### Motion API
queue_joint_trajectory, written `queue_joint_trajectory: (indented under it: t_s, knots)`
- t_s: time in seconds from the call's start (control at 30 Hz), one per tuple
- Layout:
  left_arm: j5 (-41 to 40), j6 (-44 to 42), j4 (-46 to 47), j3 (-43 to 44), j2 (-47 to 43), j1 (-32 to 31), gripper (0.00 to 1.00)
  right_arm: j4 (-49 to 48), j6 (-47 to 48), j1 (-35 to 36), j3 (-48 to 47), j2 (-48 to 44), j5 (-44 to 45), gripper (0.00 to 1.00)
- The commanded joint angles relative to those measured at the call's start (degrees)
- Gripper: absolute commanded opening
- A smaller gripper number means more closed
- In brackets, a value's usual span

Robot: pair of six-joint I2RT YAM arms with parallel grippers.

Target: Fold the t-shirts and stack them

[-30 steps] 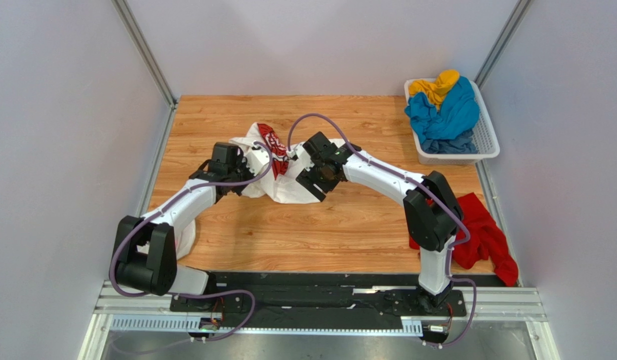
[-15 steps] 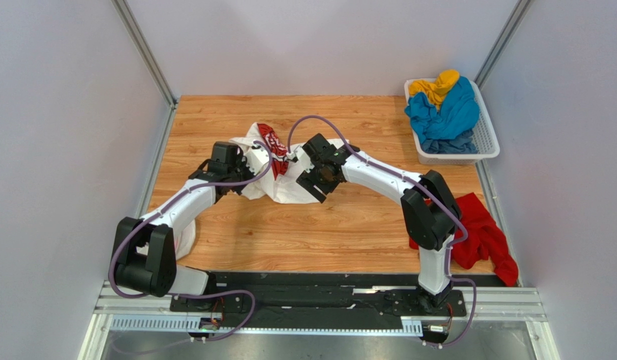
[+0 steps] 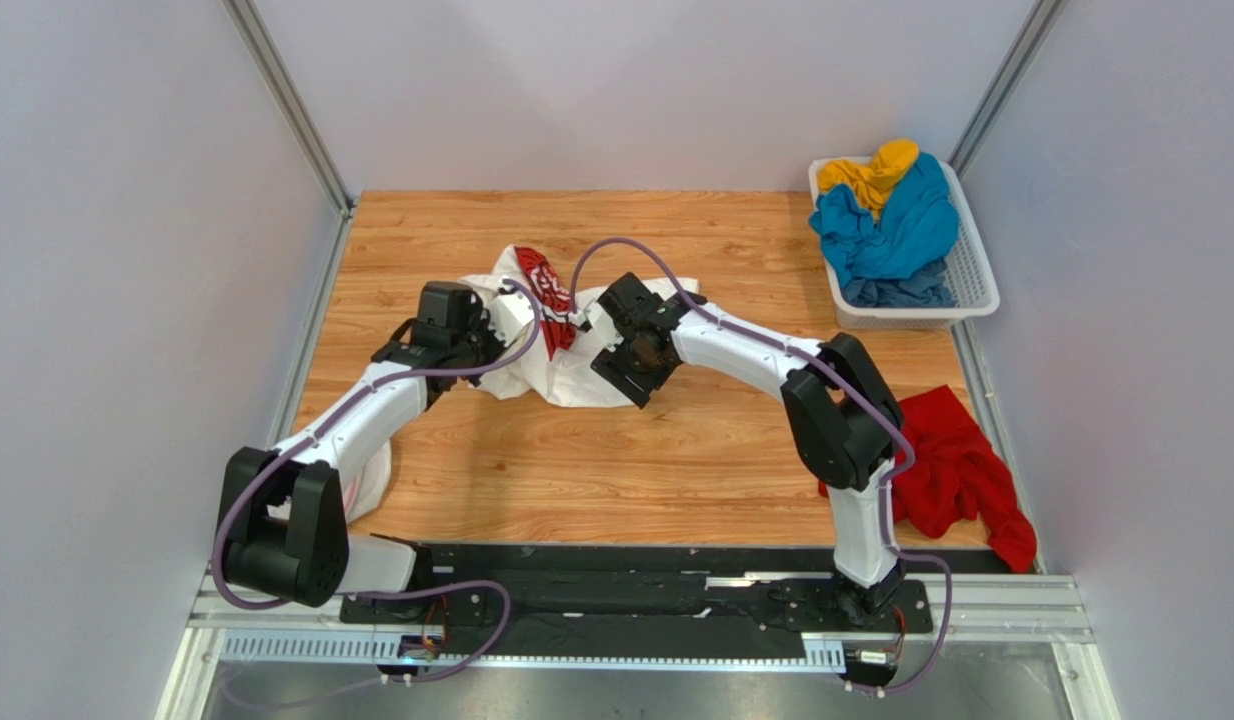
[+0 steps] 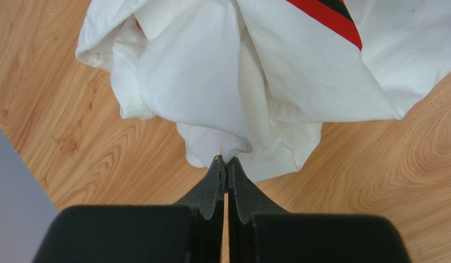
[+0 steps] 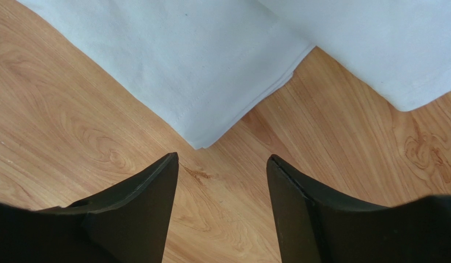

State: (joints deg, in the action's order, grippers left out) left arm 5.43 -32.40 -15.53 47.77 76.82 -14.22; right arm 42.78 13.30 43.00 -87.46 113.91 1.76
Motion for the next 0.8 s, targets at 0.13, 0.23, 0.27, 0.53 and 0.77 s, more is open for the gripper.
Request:
queue_joint_trajectory:
  t_s: [0.13,0.23,0.27,0.53,0.77]
  knots:
    - [-2.6,-0.7,2.4,0.3,-1.9,0.2,0.0,0.4,0.3,0.4,-5.1,3.9,-0.9,0.58]
    - [-3.1,-1.2,2.5,0.1,-2.3,0.2,0.0,1.0,0.3,0.4,-6.8,5.2,-0.9,0.56]
    - [-3.2,-1.2,2.5,0.0,-2.5,0.2,0.0,1.2,0.3,0.5,-7.5,5.5,-2.7,0.55]
    - [-4.8,-2.8,2.7,-0.7,-3.7,0.2,0.0,2.2,0.1,1.0,-8.9,7.6,-4.0,0.51]
    - [-5.3,-3.4,3.0,-0.5,-4.0,0.2,0.0,2.0,0.0,0.9,-6.9,7.2,-4.4,0.5]
